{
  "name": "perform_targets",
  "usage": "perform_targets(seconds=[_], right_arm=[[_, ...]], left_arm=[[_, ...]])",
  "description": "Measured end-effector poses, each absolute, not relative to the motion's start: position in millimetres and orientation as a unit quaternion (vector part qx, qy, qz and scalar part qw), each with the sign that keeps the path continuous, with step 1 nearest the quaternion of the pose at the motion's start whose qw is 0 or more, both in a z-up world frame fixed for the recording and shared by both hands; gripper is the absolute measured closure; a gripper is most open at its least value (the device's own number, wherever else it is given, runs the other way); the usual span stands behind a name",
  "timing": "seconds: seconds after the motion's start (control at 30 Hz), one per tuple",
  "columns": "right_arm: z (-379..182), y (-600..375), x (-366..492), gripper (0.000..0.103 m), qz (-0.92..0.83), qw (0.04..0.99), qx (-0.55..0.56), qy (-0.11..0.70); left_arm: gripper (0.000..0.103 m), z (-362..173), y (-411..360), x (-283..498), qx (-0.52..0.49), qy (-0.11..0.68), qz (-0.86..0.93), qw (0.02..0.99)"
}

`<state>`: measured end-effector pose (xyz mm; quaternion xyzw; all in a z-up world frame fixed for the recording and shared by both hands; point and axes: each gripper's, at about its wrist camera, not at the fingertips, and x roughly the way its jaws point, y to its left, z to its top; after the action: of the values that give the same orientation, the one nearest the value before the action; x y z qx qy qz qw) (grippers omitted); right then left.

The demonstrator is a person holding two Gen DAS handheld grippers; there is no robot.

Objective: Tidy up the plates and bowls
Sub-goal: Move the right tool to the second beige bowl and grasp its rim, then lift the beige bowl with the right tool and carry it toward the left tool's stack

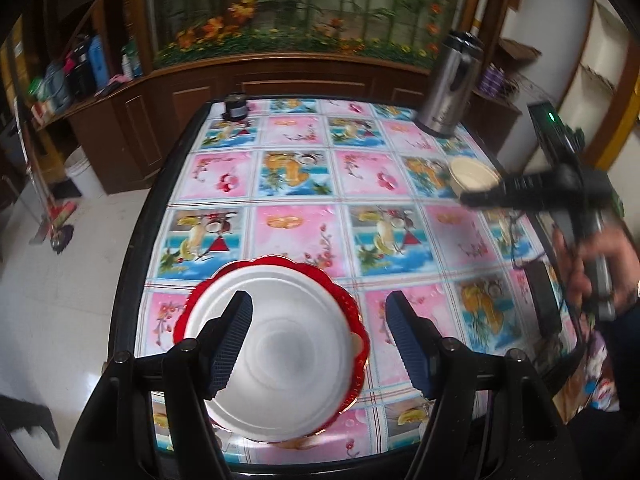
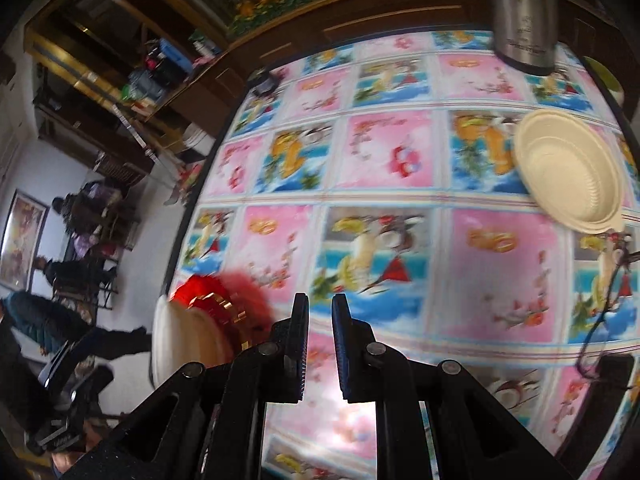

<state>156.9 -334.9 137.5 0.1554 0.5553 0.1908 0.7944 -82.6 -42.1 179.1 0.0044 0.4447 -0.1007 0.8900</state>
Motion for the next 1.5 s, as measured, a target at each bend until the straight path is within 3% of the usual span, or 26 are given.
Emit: perform_targets(seconds=[0.3, 0.73, 1.5], right_arm=[[120, -460, 217, 0.090, 0.038, 0.813, 0.229, 0.534], [59, -473, 268, 0.090, 0.010, 0.775, 0.214, 0.594], [52, -394, 104, 0.090, 0.115, 0.727, 0.165, 0.656]], left_arm=[[0.035, 171, -47, -78, 0.013, 0.458, -0.096, 0.884], [0.035, 163, -47, -69, 0.008, 0.469, -0.099, 0.878], [0.035, 139, -115, -57, 0.039, 0.498, -0.204, 0.842]])
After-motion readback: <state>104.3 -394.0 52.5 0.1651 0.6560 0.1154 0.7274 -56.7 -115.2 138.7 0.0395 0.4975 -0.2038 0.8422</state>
